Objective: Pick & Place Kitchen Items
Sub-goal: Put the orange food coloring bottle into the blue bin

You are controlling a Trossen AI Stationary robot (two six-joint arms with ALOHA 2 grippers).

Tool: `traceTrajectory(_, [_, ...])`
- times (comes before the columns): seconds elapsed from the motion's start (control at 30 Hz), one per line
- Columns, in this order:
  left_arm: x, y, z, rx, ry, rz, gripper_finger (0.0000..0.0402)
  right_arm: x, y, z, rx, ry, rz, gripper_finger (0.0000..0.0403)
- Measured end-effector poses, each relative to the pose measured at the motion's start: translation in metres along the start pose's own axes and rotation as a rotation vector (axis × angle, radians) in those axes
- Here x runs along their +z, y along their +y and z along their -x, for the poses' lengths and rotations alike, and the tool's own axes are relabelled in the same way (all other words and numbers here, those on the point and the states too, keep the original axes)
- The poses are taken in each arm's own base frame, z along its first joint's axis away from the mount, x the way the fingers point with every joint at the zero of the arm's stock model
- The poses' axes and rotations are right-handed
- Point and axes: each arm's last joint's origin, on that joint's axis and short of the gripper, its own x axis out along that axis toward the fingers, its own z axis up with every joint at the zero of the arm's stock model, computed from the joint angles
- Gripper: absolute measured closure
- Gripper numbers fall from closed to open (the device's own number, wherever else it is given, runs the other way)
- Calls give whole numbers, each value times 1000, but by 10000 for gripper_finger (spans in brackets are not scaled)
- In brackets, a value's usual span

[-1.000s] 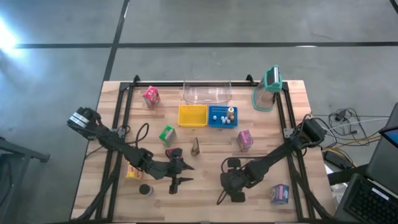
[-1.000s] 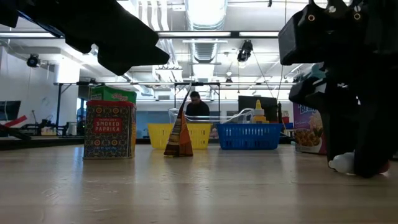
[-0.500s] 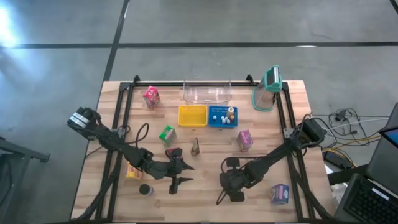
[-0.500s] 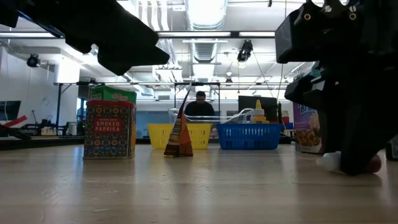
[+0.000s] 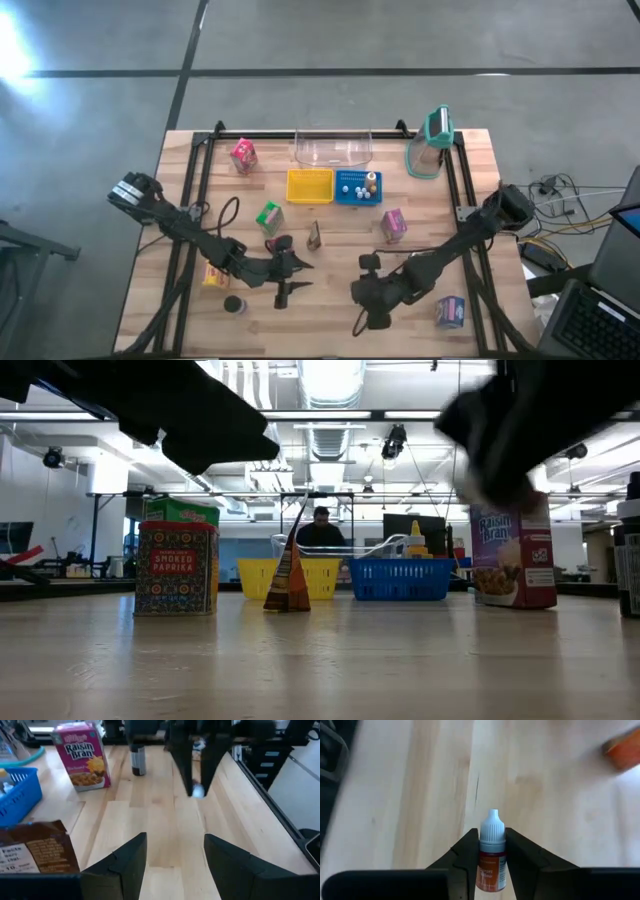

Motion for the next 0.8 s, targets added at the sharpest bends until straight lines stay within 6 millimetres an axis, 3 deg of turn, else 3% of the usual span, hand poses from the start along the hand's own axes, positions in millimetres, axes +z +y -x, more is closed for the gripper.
traceTrajectory(0.2, [9, -3, -3, 3, -126, -27, 197, 22, 5, 48, -65, -301, 34, 307])
traceTrajectory(0.4, [14, -9, -13, 3, -331, -141, 197, 43, 5, 88, -76, -645, 84, 326])
traceTrajectory(0.57, [21, -17, -23, 6, -574, -251, 197, 52, 6, 96, -108, -819, 163, 319])
traceTrajectory(0.8, [20, -26, -39, 5, -588, -291, 197, 55, 6, 100, -130, -889, 209, 305])
